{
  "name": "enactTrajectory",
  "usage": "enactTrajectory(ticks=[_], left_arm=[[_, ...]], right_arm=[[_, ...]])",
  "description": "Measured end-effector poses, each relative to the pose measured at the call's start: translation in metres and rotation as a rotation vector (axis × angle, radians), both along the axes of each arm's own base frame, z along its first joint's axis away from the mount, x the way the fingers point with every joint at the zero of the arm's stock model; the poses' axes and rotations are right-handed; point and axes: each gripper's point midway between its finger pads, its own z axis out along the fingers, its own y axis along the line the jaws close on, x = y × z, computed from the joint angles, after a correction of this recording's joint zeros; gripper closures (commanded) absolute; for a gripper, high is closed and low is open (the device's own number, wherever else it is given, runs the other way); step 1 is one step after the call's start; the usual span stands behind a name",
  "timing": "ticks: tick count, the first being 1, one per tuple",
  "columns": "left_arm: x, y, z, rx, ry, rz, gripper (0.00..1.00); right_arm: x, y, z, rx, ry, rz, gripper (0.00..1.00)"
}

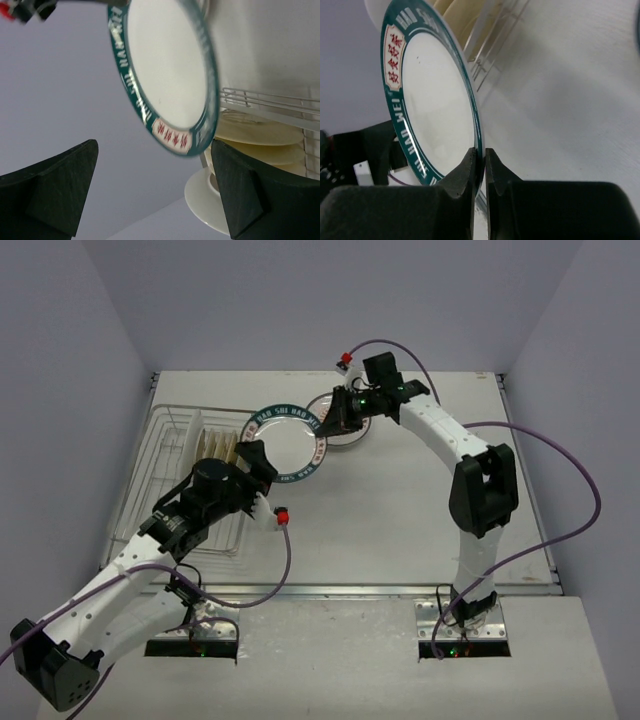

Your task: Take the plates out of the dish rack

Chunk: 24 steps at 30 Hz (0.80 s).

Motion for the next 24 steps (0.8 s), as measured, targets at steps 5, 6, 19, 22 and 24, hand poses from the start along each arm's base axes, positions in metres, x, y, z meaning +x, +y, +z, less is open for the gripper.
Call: enactTrajectory(ticks=[5, 6, 19, 22, 24], left_arm=[[0.021, 0.006, 0.077, -0.256, -0.047, 0.181, 0.05], [0.026, 0.007, 0.097, -0.321, -0.063, 0.220, 0.05], [0.043, 0.032, 0.152, -0.865, 0.030, 0.592, 0.00], [0.044, 0.040, 0.141, -0.901, 0.069, 0.651, 0.00], [0.046, 0.049, 0.133, -0.934, 0.102, 0.705, 0.00]], right_arm=[[0.062, -0.068, -0.026, -0.031, 0.056, -0.211, 1.00], [0.076, -0.082, -0.032, -0.038, 0.065, -0.254, 1.00], [0.146, -0.145, -0.096, -0.061, 0.145, -0.464, 1.00], [0.156, -0.143, -0.104, -0.051, 0.141, -0.472, 1.00], [0.160, -0.143, -0.110, -0.051, 0.145, -0.479, 1.00]])
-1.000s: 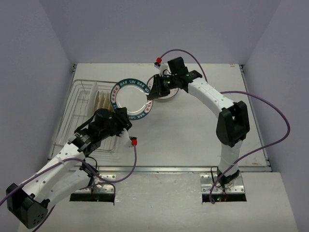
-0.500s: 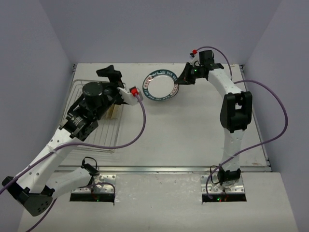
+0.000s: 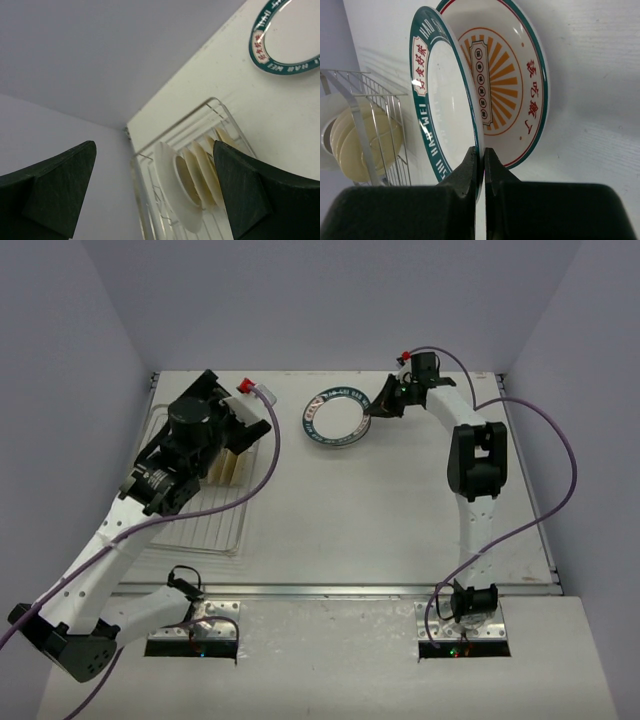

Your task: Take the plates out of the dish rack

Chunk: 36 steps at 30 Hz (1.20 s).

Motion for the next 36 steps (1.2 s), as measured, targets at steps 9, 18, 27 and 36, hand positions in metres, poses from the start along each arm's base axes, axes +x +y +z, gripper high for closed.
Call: enactTrajectory(ticks=[9, 18, 27, 36], left_arm=[[0.026, 0.072, -0.024, -0.284, 0.183, 0.266, 0.00], [0.020, 0.083, -0.060, -0.404, 0.357, 0.318, 0.37], [0.031, 0.123, -0.132, -0.514, 0.627, 0.412, 0.47], [0.051, 0.134, -0.163, -0.614, 0.766, 0.361, 0.63]], right_arm=[[0.008, -0.008, -0.016, -0.031, 0.007, -0.029, 0.13], [0.011, -0.020, -0.007, -0.124, -0.040, -0.042, 0.01], [0.003, -0.020, 0.084, -0.302, -0.270, -0.015, 0.01], [-0.035, -0.006, 0.128, -0.323, -0.375, 0.053, 0.01]])
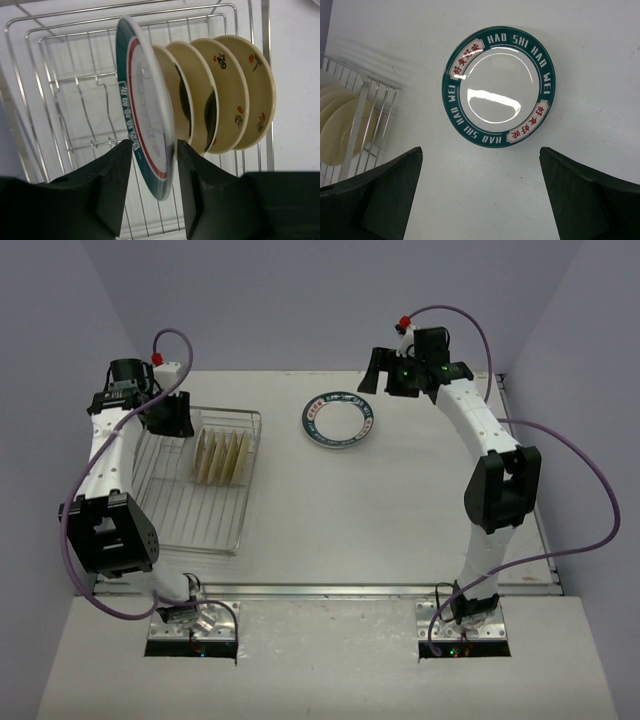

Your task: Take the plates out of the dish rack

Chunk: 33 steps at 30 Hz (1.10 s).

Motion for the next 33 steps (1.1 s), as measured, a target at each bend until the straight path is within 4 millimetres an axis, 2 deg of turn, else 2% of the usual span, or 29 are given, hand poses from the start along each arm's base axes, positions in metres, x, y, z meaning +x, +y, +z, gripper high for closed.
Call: enactTrajectory(ticks=[4, 8, 13, 16, 19, 21, 24, 27, 28, 30, 33], left_arm=[[0.003, -0.009, -0.017, -0.068, 0.048, -0.038, 0.75], [0.001, -0.011, -0.027, -0.113, 0.084, -0.043, 0.97], [-0.005, -0.012, -0.020, -0.156, 0.110, -0.027, 1.00], [0.001, -0.012, -0.002, -0.159, 0.081, -0.031, 1.00], [0.011, -0.013, 0.032, -0.167, 0.034, -0.033, 1.00], [0.024, -0.011, 0.066, -0.155, -0.041, -0.044, 1.00], [0.041, -0.007, 0.129, -0.110, -0.199, -0.065, 1.00], [0.040, -0.009, 0.178, -0.052, -0.342, -0.102, 1.00], [0.037, -0.013, 0.184, -0.023, -0.372, -0.124, 1.00], [0.021, -0.034, 0.179, 0.072, -0.396, -0.195, 1.00], [-0.020, -0.101, 0.139, 0.178, -0.355, -0.428, 1.00]], right_arm=[[-0.009, -0.002, -0.018, -0.009, 0.047, 0.004, 0.01], [-0.014, -0.002, -0.023, -0.009, 0.071, 0.008, 0.01], [-0.015, 0.000, -0.022, 0.002, 0.073, 0.022, 0.01], [-0.016, 0.002, -0.022, 0.004, 0.073, 0.025, 0.01], [-0.016, 0.004, -0.022, 0.006, 0.073, 0.030, 0.01], [-0.017, 0.006, -0.021, 0.011, 0.075, 0.035, 0.01], [-0.020, 0.009, -0.019, 0.023, 0.079, 0.043, 0.01], [-0.024, 0.014, -0.013, 0.046, 0.082, 0.056, 0.01], [-0.026, 0.016, -0.010, 0.057, 0.082, 0.062, 0.01], [-0.030, 0.022, -0.002, 0.094, 0.085, 0.079, 0.01], [-0.038, 0.030, 0.014, 0.154, 0.085, 0.108, 0.01]])
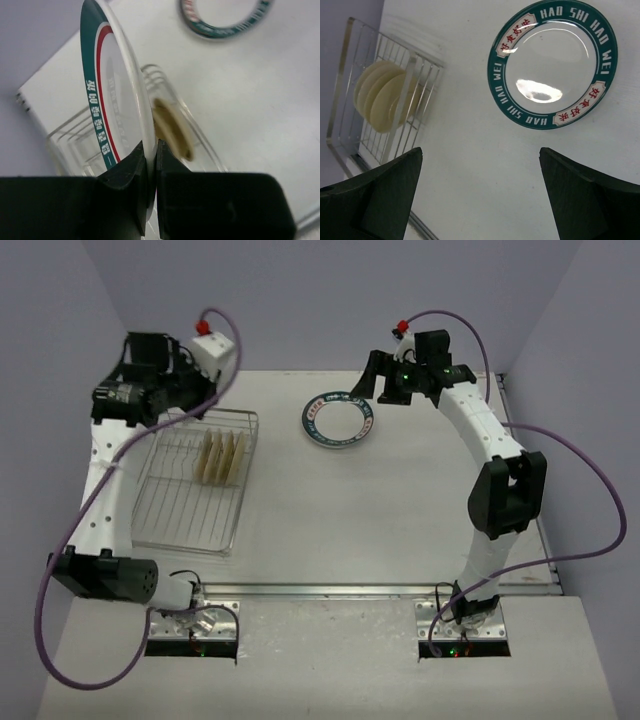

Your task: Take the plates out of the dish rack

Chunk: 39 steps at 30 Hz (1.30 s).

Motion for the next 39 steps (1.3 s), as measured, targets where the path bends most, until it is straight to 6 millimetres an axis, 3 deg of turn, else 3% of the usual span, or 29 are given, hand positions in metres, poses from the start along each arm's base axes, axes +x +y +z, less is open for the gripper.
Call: enactTrajectory(ticks=[2, 4, 8, 11, 16, 20, 26, 28, 32, 33, 36, 37, 39], left_arm=[[-0.027, -0.038, -0.030, 0.108, -0.003, -0.156, 1.00], [-0.055, -0.059, -0.062, 0.240, -0.028, -0.302, 1.00], [-0.084, -0.052, -0.113, 0.493, -0.101, -0.455, 1.00], [-0.097, -0.044, -0.137, 0.648, -0.185, -0.565, 1.00], [-0.106, -0.059, -0.142, 0.790, -0.356, -0.737, 1.00], [-0.104, -0.078, -0.138, 0.855, -0.469, -0.826, 1.00], [-0.099, -0.093, -0.126, 0.936, -0.585, -0.887, 1.00], [-0.099, -0.096, -0.126, 0.956, -0.605, -0.901, 1.00], [-0.099, -0.102, -0.126, 0.983, -0.634, -0.926, 1.00], [-0.099, -0.103, -0.125, 0.989, -0.642, -0.927, 0.97], [-0.098, -0.103, -0.127, 1.002, -0.639, -0.929, 0.76], [-0.098, -0.102, -0.130, 1.002, -0.632, -0.927, 0.65], [-0.097, -0.102, -0.131, 0.998, -0.627, -0.917, 0.24]], right_arm=[[-0.006, 0.007, 0.011, 0.050, 0.002, 0.025, 0.01], [-0.013, 0.016, 0.023, 0.112, 0.014, 0.057, 0.01], [-0.026, 0.033, 0.038, 0.243, 0.057, 0.121, 0.02], [-0.041, 0.043, 0.029, 0.332, 0.147, 0.155, 0.03], [-0.066, 0.057, -0.001, 0.340, 0.278, 0.175, 0.10], [-0.085, 0.084, -0.008, 0.292, 0.273, 0.250, 0.16], [-0.115, 0.117, -0.013, 0.254, 0.278, 0.356, 0.33], [-0.119, 0.120, -0.015, 0.242, 0.276, 0.366, 0.44], [-0.122, 0.124, -0.024, 0.224, 0.284, 0.382, 0.88], [-0.121, 0.124, -0.028, 0.220, 0.295, 0.378, 0.97], [-0.122, 0.124, -0.033, 0.224, 0.322, 0.377, 1.00], [-0.123, 0.124, -0.033, 0.228, 0.328, 0.378, 1.00], [-0.122, 0.123, -0.032, 0.230, 0.332, 0.374, 1.00]])
